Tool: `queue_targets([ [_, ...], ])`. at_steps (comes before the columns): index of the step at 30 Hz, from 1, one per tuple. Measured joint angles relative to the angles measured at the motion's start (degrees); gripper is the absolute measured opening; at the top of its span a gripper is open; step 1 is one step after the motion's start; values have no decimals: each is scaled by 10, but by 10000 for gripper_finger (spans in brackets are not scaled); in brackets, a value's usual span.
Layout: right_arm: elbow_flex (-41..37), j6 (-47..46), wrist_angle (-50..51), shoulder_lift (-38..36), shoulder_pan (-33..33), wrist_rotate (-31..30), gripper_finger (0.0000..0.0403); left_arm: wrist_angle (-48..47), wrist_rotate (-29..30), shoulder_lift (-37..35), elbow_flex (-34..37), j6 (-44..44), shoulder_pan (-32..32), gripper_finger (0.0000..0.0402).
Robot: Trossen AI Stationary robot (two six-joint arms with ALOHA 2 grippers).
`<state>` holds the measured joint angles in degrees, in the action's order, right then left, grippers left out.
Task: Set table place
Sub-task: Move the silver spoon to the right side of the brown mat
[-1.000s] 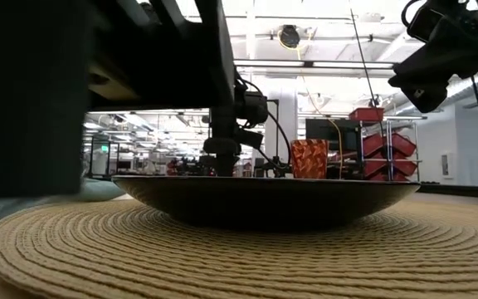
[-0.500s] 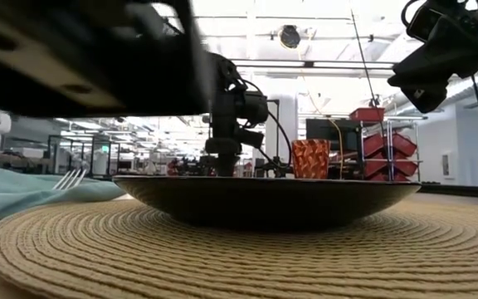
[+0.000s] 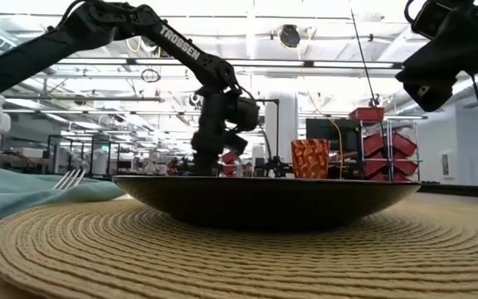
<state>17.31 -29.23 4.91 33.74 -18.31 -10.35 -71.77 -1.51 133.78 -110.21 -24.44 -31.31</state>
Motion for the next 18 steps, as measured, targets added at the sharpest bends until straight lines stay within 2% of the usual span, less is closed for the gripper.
queue_targets([
  [3,0,1,0,0,-9,0,82,-31,-35,0,6,1,9,0],
  [14,0,-1,0,0,-16,-2,82,13,14,-2,9,19,40,0],
  [18,0,-1,0,0,-19,-2,82,28,16,-7,9,30,39,16],
])
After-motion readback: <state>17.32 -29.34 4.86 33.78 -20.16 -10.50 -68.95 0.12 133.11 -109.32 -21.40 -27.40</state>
